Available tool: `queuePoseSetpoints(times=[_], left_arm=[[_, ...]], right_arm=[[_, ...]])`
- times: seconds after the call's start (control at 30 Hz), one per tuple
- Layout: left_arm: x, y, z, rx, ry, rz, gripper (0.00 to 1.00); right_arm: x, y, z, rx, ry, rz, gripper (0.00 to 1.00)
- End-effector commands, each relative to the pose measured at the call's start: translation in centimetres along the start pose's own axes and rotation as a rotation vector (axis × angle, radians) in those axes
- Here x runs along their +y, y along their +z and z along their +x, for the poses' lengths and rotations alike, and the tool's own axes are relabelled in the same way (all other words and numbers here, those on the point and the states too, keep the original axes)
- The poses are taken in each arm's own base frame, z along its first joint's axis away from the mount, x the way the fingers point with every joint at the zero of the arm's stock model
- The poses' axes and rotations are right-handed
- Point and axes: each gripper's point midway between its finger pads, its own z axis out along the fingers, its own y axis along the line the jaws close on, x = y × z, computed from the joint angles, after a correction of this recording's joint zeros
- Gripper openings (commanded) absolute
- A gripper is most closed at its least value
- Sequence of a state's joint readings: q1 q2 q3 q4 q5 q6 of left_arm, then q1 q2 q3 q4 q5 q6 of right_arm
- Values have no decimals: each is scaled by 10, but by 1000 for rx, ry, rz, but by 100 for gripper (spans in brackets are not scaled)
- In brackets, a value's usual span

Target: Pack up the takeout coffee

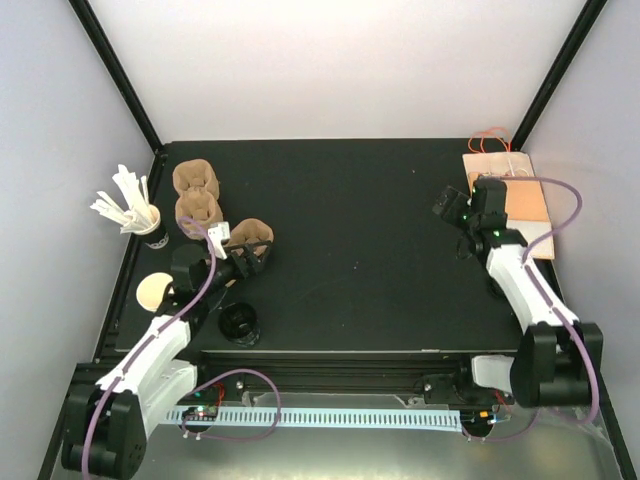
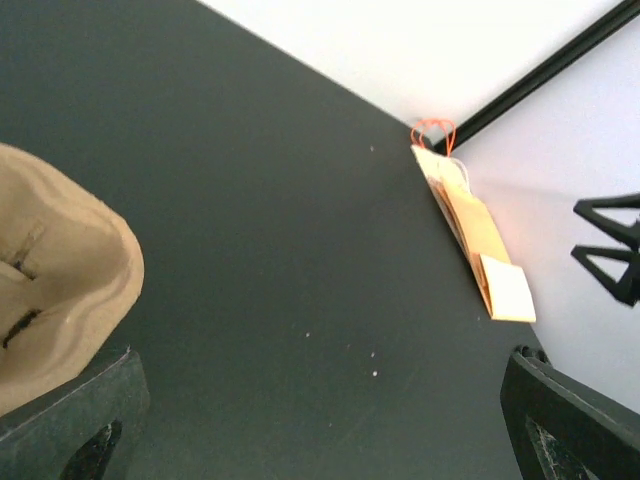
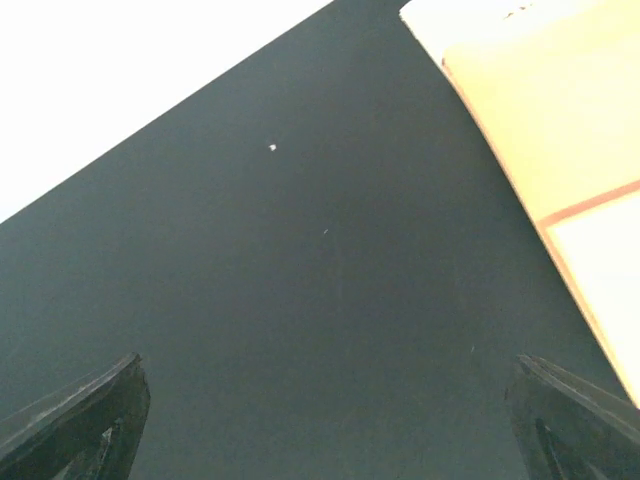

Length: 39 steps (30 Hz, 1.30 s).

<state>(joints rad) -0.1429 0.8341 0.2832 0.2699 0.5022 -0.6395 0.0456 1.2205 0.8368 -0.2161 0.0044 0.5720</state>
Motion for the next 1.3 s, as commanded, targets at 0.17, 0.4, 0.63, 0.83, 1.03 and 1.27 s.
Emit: queuePoseSetpoints(times=[0.17, 0.4, 0.63, 0.83, 1.03, 1.27], left_arm=[[-21, 16, -6, 35, 97, 85, 99], [-28, 19, 13, 63, 150, 144, 99], [-37, 24, 22, 96, 162, 182, 99], [-39, 26, 24, 103, 165, 188, 99], [-39, 25, 24, 102, 176, 188, 99], [-38, 25, 24, 99, 184, 186, 99]], right_arm=[[-38, 60, -31, 120, -218, 389, 100], [-82, 94, -28, 272, -377, 691, 97], [-105, 113, -21, 353, -507, 858, 88], [-121, 122, -19, 379, -624, 1024, 82], [-127, 138, -25, 380, -682, 1099, 75], [-125, 164, -28, 393, -724, 1099, 72]])
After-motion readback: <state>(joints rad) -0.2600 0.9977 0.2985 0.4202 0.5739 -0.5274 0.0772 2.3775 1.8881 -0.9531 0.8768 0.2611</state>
